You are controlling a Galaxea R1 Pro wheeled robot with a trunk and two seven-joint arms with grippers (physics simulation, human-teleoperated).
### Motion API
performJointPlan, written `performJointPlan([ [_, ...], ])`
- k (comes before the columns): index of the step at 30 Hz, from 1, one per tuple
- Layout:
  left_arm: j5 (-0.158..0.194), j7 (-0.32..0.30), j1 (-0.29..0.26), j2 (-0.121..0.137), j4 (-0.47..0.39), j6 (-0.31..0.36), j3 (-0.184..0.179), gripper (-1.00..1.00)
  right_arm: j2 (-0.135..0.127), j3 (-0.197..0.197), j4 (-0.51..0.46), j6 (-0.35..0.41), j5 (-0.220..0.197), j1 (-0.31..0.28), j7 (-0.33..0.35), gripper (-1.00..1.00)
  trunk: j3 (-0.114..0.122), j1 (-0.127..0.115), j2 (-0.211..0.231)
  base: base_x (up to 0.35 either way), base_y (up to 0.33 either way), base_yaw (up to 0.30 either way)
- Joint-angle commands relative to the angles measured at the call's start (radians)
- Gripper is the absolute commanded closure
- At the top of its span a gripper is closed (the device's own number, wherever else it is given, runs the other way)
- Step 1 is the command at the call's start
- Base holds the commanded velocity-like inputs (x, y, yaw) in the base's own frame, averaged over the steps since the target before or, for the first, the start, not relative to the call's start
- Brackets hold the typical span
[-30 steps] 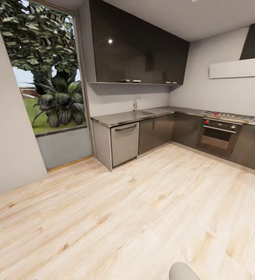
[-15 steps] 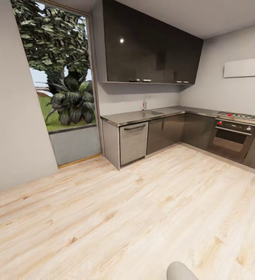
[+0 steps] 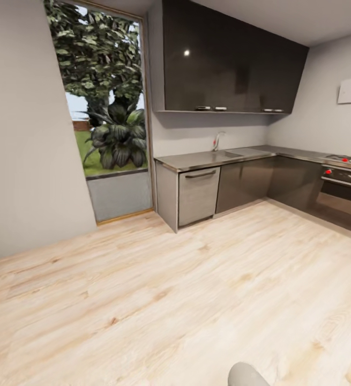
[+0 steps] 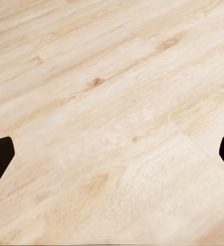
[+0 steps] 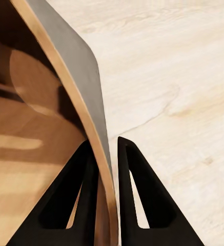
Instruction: Put the three can of soda from the living room inside the tash can in the kitchen.
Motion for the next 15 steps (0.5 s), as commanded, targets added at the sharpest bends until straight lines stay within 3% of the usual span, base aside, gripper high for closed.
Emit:
performJointPlan([
  [1,0.000,0.000,0.000,0.000,0.000,0.000,0.000,-1.00,0.000,-0.018,-0.002,0.000,-0.005,0.000,0.005,1.00,-0.001,0.000,0.000,0.000,-0.267,0.213],
  [15,0.000,0.000,0.000,0.000,0.000,-0.001,0.000,-1.00,0.006,-0.019,-0.002,0.000,-0.004,0.000,0.005,1.00,-0.011,0.000,0.000,0.000,-0.283,0.213],
])
